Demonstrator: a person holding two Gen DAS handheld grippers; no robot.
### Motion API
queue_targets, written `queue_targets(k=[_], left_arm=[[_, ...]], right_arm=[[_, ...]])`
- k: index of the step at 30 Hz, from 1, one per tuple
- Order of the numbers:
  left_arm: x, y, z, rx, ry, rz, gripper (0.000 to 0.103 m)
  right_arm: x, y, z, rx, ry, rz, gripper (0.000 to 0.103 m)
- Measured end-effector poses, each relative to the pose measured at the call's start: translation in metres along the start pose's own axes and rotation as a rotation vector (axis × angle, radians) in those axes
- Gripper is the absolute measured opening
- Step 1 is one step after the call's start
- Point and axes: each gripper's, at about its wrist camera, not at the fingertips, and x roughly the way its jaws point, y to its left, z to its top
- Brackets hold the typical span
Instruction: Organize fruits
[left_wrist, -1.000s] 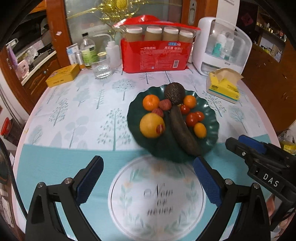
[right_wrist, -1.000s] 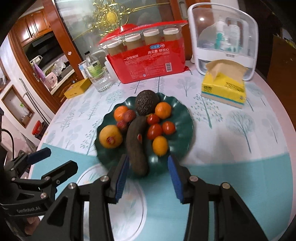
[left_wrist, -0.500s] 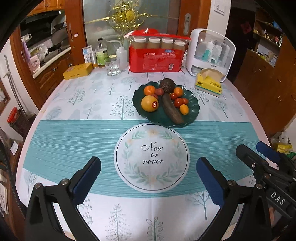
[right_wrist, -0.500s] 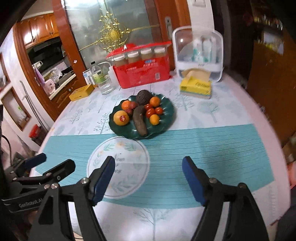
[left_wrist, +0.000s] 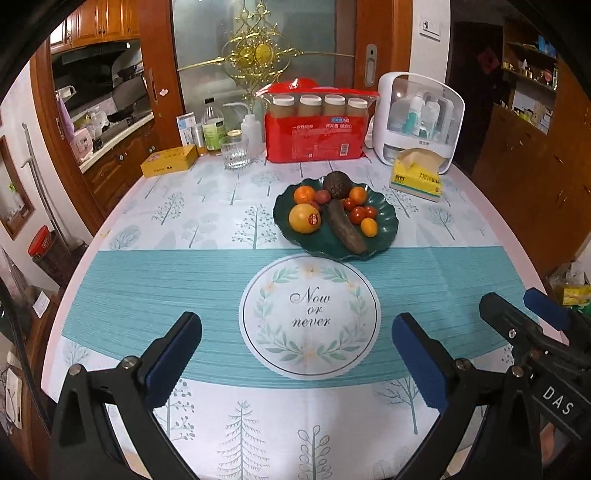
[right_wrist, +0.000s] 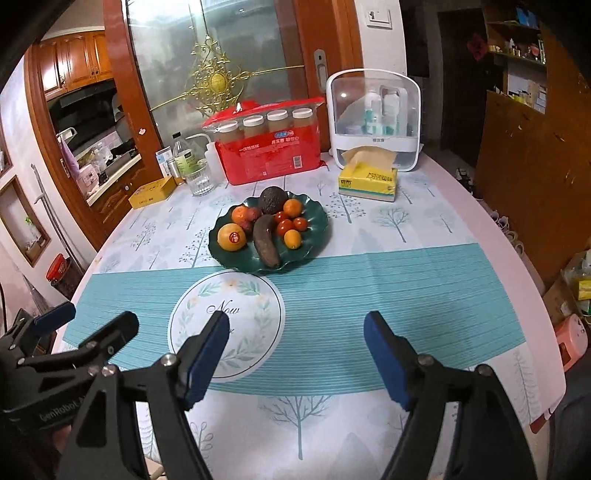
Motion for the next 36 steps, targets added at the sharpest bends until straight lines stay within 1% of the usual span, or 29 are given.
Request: queue_targets(k=[11, 19, 24, 32, 36], left_arm=[[0.004, 0.010, -0.005, -0.043, 0.017, -0.001, 0.102], [0.004, 0.013, -0.006, -0.045, 0.018, -0.003, 0.102], [0.006, 0.013, -0.007, -0.045, 0.022, 0.009, 0.102], [0.014, 0.014, -0.006, -0.047, 0.045, 0.022, 0.102], [0.015, 0.014, -0.005, -0.045, 0.043, 0.026, 0.102]], right_arm=[[0.001, 0.011, -0.001, -0.029, 0.010, 0.010, 0.076], [0.004, 0.014, 0.000, -0.031, 0.017, 0.015, 0.076], [0.004, 0.014, 0.000, -0.032, 0.017, 0.018, 0.076], [0.009, 0.017, 0.000, -0.036, 0.033, 0.047, 0.076], [0.010, 0.018, 0.000, -0.037, 0.033, 0.049, 0.076]])
